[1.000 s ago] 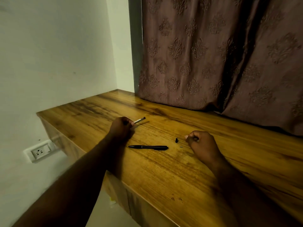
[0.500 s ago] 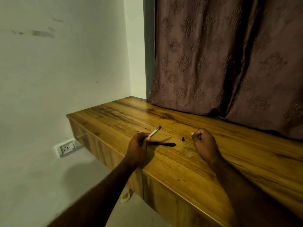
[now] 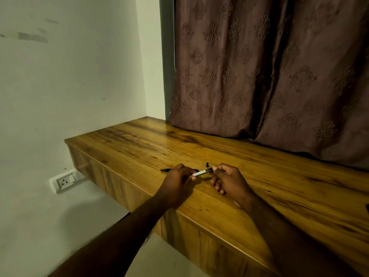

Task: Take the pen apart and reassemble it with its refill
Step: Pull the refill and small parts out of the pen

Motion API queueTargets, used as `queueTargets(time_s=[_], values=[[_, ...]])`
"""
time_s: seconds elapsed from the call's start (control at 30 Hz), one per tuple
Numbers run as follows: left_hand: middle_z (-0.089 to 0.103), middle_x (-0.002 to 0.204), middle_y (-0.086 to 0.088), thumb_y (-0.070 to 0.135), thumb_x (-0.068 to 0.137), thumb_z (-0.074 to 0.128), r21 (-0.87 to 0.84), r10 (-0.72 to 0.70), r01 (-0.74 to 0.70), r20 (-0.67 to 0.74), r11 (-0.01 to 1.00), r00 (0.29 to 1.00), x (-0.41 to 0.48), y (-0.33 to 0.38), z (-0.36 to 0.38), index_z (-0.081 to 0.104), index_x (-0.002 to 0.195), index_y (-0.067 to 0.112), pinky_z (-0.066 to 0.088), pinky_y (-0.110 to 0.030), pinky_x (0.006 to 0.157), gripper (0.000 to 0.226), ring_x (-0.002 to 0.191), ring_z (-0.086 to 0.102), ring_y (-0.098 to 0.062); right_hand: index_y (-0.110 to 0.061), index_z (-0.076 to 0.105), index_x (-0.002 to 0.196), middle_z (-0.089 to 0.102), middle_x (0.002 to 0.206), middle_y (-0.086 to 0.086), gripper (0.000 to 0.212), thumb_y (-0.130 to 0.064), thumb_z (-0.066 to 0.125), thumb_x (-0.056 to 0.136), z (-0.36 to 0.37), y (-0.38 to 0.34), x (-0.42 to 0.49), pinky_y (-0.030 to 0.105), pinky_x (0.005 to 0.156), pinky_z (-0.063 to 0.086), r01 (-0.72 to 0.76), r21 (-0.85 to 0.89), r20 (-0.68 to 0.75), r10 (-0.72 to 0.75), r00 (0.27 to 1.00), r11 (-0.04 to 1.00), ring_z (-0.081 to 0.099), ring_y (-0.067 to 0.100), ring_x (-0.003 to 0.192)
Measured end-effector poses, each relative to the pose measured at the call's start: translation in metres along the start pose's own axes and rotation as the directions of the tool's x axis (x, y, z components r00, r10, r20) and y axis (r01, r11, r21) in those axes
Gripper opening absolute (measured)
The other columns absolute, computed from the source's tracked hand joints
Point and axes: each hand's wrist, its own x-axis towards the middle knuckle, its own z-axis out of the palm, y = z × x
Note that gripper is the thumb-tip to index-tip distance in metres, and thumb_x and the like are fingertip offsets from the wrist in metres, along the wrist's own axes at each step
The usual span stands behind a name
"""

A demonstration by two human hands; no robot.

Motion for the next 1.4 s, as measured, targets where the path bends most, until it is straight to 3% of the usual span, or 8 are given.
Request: queueTargets(time_s=[0.13,0.2,0.3,0.57,0.77,1.13,1.3,1.4], values=[[0.06,0.092,-0.003,0.054,0.092,0.044,0.166,0.059,-0.062,0.024,0.984,0.998,0.01,-0.006,0.003,0.069,0.104,0.021,0.05,-0.033,0.066,0.044,0.076,0.058,-0.014,0.004,0.06,0.1,0.06,0.062,0.008,0.025,-0.017,0.048,0.099,-0.004,0.002,0.008,0.022,0.036,0.034,-0.031,0.075,0.02,0.03,0.999,0.997,0.047,0.014,0.043],[0.059,0.093,0.001,0.039,0.091,0.05,0.239,0.066,-0.074,0.044,0.968,0.997,0.016,-0.009,0.006,0.068,0.105,0.019,0.047,-0.031,0.062,0.03,0.076,0.056,-0.011,0.002,0.061,0.099,0.06,0.062,0.009,0.022,-0.015,0.049,0.099,-0.003,0.001,0.009,0.023,0.037,0.036,-0.042,0.1,0.029,0.039,0.999,0.994,0.048,0.014,0.042],[0.058,0.089,0.003,0.033,0.09,0.057,0.308,0.1,-0.114,0.06,0.945,0.993,0.021,-0.01,0.01,0.068,0.102,0.018,0.042,-0.026,0.059,0.022,0.072,0.053,-0.009,-0.002,0.061,0.092,0.06,0.061,0.01,0.017,-0.013,0.049,0.098,-0.001,0.0,0.009,0.023,0.038,0.038,-0.04,0.105,0.035,0.037,0.999,0.994,0.049,0.015,0.042],[0.06,0.083,0.004,0.038,0.089,0.06,0.378,0.179,-0.186,0.053,0.907,0.982,0.021,-0.01,0.014,0.067,0.097,0.022,0.043,-0.03,0.056,0.02,0.071,0.054,-0.011,-0.002,0.062,0.09,0.061,0.062,0.01,0.017,-0.011,0.049,0.097,0.001,0.001,0.01,0.024,0.039,0.041,-0.031,0.021,0.02,0.031,0.999,0.999,0.05,0.017,0.045],[0.06,0.086,0.002,0.032,0.09,0.058,0.325,0.176,-0.196,0.089,0.925,0.98,0.019,-0.006,0.012,0.065,0.098,0.019,0.042,-0.029,0.06,0.017,0.075,0.053,-0.012,0.006,0.06,0.094,0.061,0.065,0.012,0.017,-0.007,0.05,0.095,0.002,0.002,0.01,0.025,0.04,0.041,-0.007,-0.025,0.021,0.007,1.0,1.0,0.05,0.017,0.045],[0.06,0.087,0.001,0.035,0.092,0.05,0.278,0.15,-0.176,0.112,0.944,0.982,0.016,-0.003,0.009,0.066,0.102,0.019,0.045,-0.032,0.062,0.025,0.077,0.054,-0.012,-0.006,0.062,0.082,0.061,0.063,0.01,0.014,-0.008,0.055,0.094,0.002,0.004,0.008,0.026,0.041,0.04,0.024,-0.007,0.031,-0.023,0.999,1.0,0.049,0.016,0.044],[0.061,0.09,0.0,0.036,0.094,0.052,0.269,0.114,-0.122,0.044,0.956,0.992,0.015,-0.003,0.005,0.066,0.105,0.017,0.047,-0.034,0.065,0.026,0.079,0.056,-0.013,-0.002,0.064,0.085,0.061,0.066,0.01,0.013,-0.008,0.056,0.093,-0.006,0.001,0.008,0.027,0.042,0.04,0.045,0.075,-0.091,-0.038,0.995,0.996,0.051,0.017,0.048],[0.062,0.094,-0.004,0.033,0.094,0.046,0.277,0.083,-0.078,-0.009,0.958,0.996,0.014,-0.003,0.004,0.065,0.108,0.014,0.046,-0.034,0.069,0.03,0.082,0.056,-0.018,-0.003,0.065,0.085,0.062,0.068,0.01,0.008,-0.008,0.06,0.089,-0.013,0.004,0.011,0.029,0.047,0.043,0.084,-0.047,-0.121,-0.089,0.989,0.995,0.054,0.017,0.053]])
